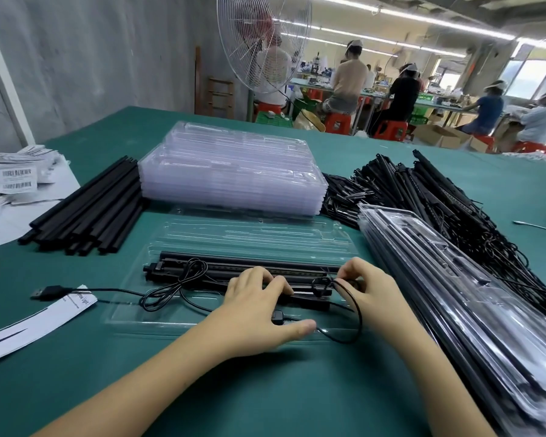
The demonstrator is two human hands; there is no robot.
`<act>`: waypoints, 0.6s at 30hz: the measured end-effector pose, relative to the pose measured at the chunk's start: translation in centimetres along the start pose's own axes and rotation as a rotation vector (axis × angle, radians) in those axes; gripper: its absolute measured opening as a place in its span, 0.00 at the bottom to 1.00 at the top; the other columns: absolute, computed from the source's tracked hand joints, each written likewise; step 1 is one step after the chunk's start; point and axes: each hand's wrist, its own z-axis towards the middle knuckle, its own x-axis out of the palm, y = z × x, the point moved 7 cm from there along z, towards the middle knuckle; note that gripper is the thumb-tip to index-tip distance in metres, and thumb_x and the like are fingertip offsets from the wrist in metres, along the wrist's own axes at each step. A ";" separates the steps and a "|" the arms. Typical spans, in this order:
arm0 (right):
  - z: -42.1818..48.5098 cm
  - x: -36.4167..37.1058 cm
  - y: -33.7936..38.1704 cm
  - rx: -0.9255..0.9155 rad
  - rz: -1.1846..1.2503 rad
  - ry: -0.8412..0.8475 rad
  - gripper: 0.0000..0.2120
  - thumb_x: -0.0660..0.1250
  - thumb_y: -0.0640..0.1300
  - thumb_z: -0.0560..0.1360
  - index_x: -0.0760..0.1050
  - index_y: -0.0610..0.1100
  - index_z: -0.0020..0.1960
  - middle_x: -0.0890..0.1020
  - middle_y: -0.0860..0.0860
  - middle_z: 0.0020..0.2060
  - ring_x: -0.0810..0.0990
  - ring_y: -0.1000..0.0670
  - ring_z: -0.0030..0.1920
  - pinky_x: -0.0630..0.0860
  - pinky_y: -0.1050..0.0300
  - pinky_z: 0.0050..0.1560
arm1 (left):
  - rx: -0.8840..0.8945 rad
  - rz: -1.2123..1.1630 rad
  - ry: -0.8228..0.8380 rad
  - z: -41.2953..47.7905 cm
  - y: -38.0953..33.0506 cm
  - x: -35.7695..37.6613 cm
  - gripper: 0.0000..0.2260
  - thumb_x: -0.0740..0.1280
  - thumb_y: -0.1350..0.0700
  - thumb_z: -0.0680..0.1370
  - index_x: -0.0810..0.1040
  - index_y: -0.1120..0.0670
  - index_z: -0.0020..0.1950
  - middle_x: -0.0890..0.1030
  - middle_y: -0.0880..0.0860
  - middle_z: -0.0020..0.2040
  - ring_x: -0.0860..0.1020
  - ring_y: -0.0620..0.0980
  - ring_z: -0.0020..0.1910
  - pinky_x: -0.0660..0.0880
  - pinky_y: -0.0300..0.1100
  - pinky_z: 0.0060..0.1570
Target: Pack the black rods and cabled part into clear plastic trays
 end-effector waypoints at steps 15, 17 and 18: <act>-0.5 1.1 -0.4 0.064 -0.164 0.334 0.14 0.70 0.44 0.71 0.74 0.55 0.30 0.75 0.60 0.22 0.70 0.63 0.25 0.65 0.72 0.28 | 0.133 0.340 -0.098 -0.6 -2.7 -0.7 0.28 0.53 0.33 0.77 0.67 0.52 0.67 0.66 0.52 0.66 0.61 0.51 0.66 0.59 0.42 0.67; -0.3 1.2 -0.4 0.076 -0.172 0.332 0.13 0.70 0.43 0.71 0.74 0.55 0.31 0.74 0.57 0.23 0.70 0.63 0.24 0.66 0.72 0.28 | 0.171 0.334 -0.105 -0.6 -3.1 -0.6 0.28 0.53 0.35 0.78 0.69 0.55 0.66 0.67 0.51 0.66 0.61 0.49 0.67 0.62 0.40 0.65; -0.2 1.2 -0.4 0.082 -0.180 0.330 0.12 0.70 0.44 0.71 0.75 0.54 0.31 0.75 0.56 0.24 0.71 0.63 0.24 0.66 0.72 0.28 | 0.187 0.340 -0.106 -0.6 -3.3 -0.5 0.28 0.53 0.36 0.78 0.69 0.56 0.66 0.68 0.51 0.66 0.62 0.48 0.67 0.62 0.40 0.65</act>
